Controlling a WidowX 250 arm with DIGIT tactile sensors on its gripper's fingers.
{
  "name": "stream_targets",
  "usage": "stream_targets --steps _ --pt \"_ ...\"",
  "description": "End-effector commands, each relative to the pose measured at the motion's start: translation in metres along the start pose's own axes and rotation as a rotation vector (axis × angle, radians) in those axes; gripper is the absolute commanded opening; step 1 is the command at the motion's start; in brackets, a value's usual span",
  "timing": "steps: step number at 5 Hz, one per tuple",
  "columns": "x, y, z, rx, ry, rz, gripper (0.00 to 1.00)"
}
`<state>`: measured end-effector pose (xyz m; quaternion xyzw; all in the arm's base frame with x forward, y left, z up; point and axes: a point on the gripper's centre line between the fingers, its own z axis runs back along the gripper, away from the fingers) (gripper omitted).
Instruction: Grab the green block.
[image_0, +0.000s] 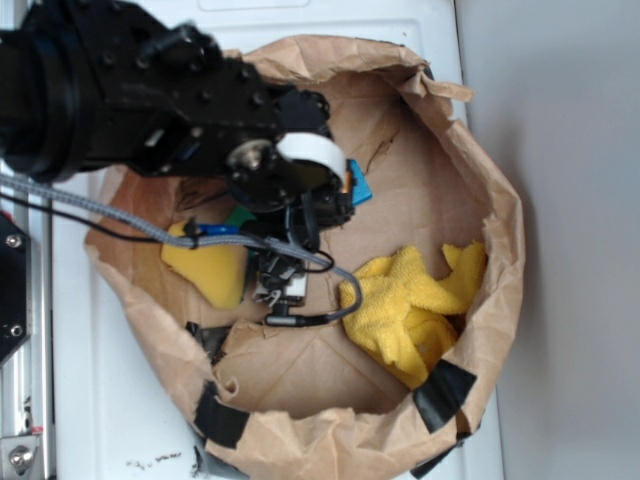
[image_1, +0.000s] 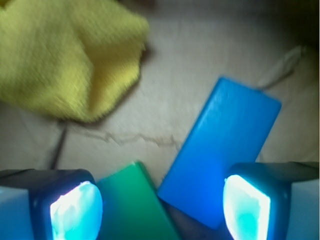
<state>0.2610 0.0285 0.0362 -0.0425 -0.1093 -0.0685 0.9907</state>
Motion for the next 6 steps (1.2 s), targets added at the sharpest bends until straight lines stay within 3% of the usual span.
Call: stream_targets --steps 1,4,6 --pt "-0.008 0.012 -0.012 0.076 -0.011 -0.013 1.0" --pt "-0.018 0.004 0.022 -0.035 0.019 -0.016 1.0" --pt "-0.022 -0.002 0.012 -0.044 0.011 -0.033 1.0"
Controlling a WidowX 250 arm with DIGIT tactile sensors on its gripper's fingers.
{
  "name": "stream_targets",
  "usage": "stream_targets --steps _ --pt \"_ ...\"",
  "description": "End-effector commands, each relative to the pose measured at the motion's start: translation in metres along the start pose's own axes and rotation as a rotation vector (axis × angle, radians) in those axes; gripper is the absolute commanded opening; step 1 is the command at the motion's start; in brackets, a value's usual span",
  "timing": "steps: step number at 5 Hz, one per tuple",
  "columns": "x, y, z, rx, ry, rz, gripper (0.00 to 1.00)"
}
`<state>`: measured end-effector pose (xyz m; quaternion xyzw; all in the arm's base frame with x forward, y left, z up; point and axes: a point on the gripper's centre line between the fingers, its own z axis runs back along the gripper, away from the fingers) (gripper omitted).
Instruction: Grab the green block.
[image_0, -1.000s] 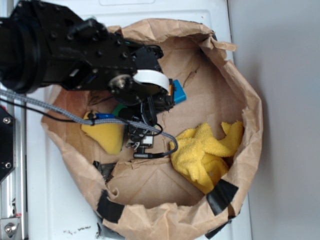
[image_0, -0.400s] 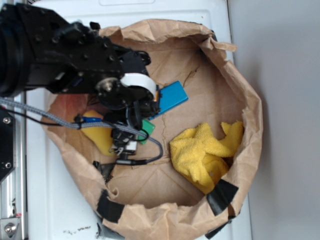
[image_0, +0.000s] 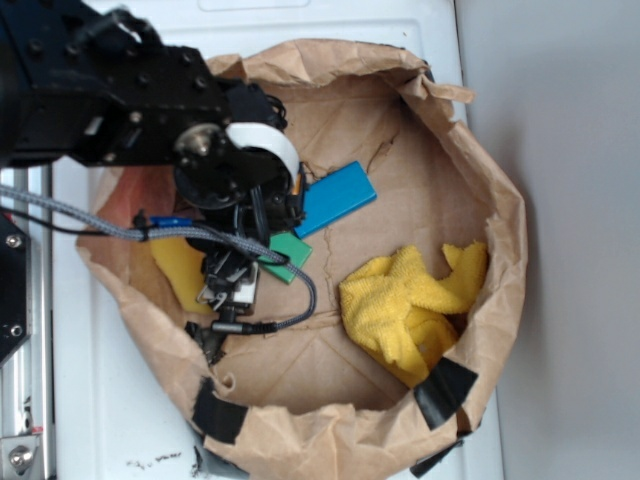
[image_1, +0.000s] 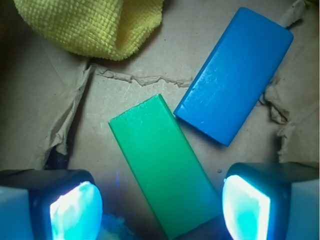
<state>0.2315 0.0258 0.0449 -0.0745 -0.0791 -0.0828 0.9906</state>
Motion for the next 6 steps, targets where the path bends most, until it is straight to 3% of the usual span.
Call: stream_targets --steps 1,2,4,5,6 --pt "0.012 0.005 -0.013 0.041 -0.029 0.008 1.0" --pt "0.016 0.011 -0.032 0.073 -0.036 0.022 1.0" --pt "0.019 0.02 -0.046 0.124 -0.12 -0.001 1.0" --pt "0.023 0.019 -0.043 0.108 -0.138 0.003 0.0" --pt "0.027 0.017 -0.037 0.093 -0.155 0.003 0.0"
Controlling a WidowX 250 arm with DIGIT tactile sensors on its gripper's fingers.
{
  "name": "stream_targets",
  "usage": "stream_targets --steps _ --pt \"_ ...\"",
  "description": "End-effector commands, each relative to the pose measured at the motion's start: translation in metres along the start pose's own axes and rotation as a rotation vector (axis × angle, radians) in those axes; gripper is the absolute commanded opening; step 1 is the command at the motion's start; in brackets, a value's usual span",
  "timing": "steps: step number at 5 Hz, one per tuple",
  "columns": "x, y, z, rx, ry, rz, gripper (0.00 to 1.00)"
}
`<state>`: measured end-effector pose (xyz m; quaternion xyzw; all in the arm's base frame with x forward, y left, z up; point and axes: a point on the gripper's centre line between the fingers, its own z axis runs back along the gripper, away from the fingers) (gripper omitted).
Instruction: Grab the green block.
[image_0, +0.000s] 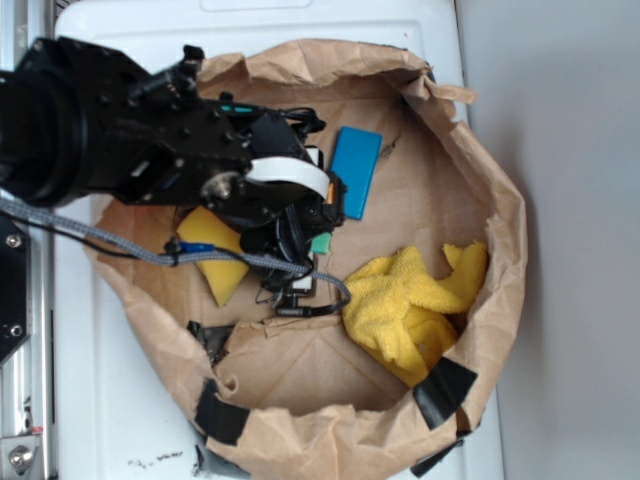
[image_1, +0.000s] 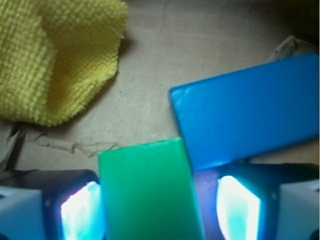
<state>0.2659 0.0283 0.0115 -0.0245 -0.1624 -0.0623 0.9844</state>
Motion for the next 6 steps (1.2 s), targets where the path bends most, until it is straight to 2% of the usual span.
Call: stream_targets --steps 1,2,3,4,5,6 --pt "0.009 0.005 0.012 -0.055 0.022 -0.017 0.0" --pt "0.016 0.008 0.032 -0.101 0.039 -0.006 0.0" --pt "0.024 0.014 0.073 -0.17 0.066 0.031 0.0" --pt "0.035 0.019 0.106 -0.124 0.114 0.093 0.0" --pt "0.039 0.017 0.136 -0.066 0.072 0.13 0.0" --pt "0.038 0.014 0.14 -0.055 0.08 0.101 0.0"
